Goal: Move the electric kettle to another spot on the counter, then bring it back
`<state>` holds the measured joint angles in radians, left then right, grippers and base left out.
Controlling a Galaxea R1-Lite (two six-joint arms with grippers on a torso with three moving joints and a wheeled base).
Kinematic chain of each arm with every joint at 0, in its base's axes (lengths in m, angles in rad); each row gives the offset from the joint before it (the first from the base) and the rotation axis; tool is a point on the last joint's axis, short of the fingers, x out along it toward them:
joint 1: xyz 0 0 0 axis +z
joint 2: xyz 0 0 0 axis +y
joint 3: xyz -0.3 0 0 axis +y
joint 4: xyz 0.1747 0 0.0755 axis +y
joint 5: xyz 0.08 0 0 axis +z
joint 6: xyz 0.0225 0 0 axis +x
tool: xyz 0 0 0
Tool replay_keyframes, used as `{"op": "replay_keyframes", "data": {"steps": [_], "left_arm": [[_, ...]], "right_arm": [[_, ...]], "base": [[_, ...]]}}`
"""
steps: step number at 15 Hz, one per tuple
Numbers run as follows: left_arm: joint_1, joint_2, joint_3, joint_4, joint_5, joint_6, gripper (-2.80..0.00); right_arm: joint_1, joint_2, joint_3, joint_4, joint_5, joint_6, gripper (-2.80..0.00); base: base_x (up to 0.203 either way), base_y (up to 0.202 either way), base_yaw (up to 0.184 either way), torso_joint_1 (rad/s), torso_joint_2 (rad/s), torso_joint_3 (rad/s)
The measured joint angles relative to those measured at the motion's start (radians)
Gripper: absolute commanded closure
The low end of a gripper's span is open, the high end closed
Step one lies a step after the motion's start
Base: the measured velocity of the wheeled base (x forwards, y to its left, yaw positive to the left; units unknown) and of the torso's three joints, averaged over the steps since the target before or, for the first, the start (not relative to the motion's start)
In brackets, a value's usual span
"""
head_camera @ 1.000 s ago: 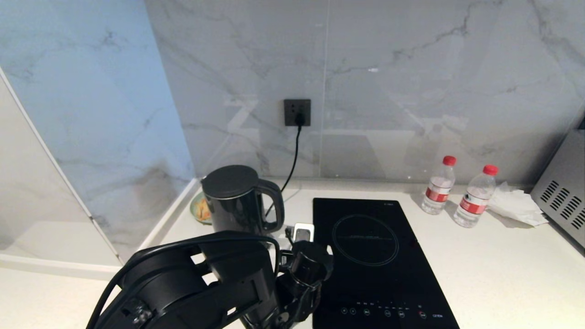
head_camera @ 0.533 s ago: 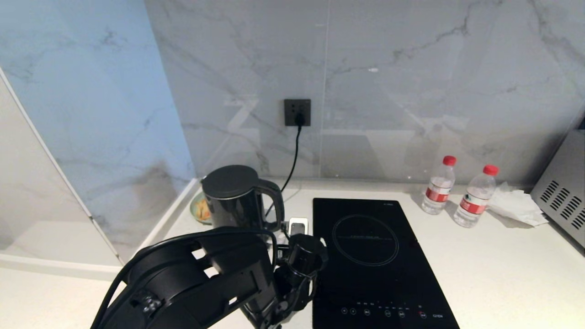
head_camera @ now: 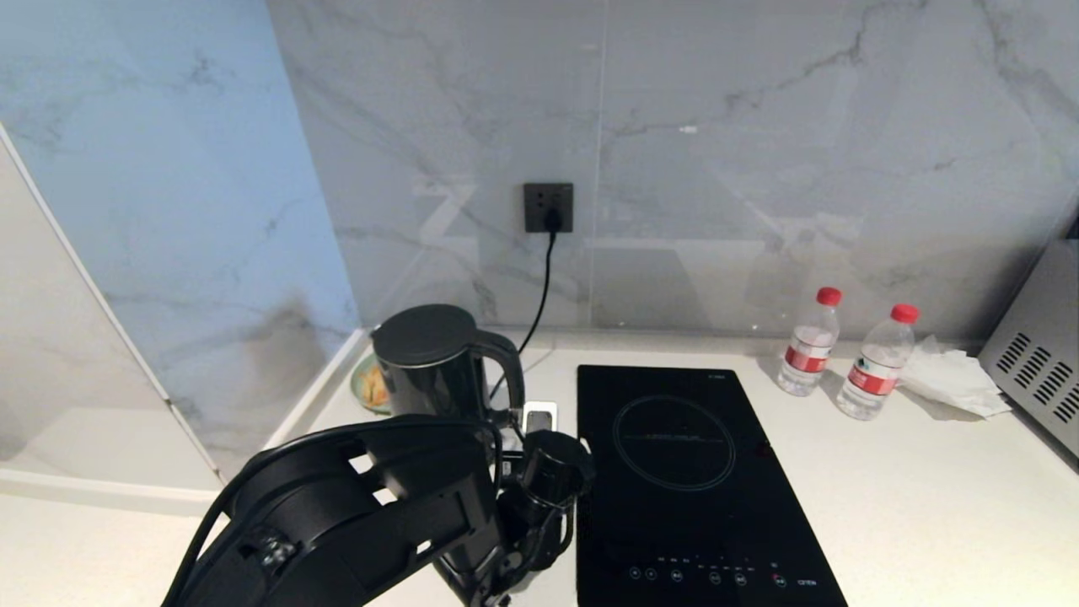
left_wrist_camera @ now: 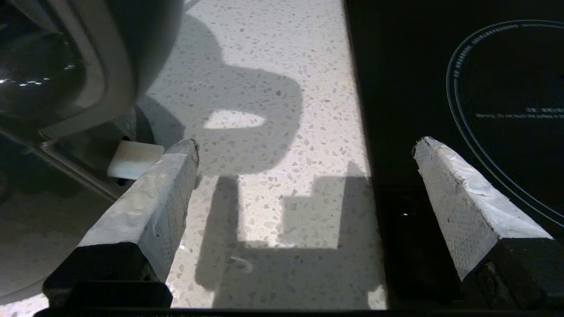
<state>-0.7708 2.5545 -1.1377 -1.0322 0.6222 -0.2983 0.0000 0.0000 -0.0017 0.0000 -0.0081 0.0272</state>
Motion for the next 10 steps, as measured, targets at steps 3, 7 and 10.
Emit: {"op": "replay_keyframes", "data": {"steps": [3, 7, 10], "left_arm": [[0.005, 0.001, 0.001, 0.000, 0.000, 0.001, -2.80], [0.005, 0.010, -0.004, 0.004, 0.006, 0.005, -2.80], [0.005, 0.021, -0.009, 0.007, 0.013, 0.011, -2.80]], "right_arm": [[0.000, 0.000, 0.000, 0.000, 0.000, 0.000, 0.00], [0.000, 0.000, 0.000, 0.000, 0.000, 0.000, 0.00], [0.000, 0.000, 0.000, 0.000, 0.000, 0.000, 0.00]], "base": [[0.000, 0.000, 0.000, 0.000, 0.00, 0.000], [0.000, 0.000, 0.000, 0.000, 0.00, 0.000], [0.000, 0.000, 0.000, 0.000, 0.00, 0.000]]}}
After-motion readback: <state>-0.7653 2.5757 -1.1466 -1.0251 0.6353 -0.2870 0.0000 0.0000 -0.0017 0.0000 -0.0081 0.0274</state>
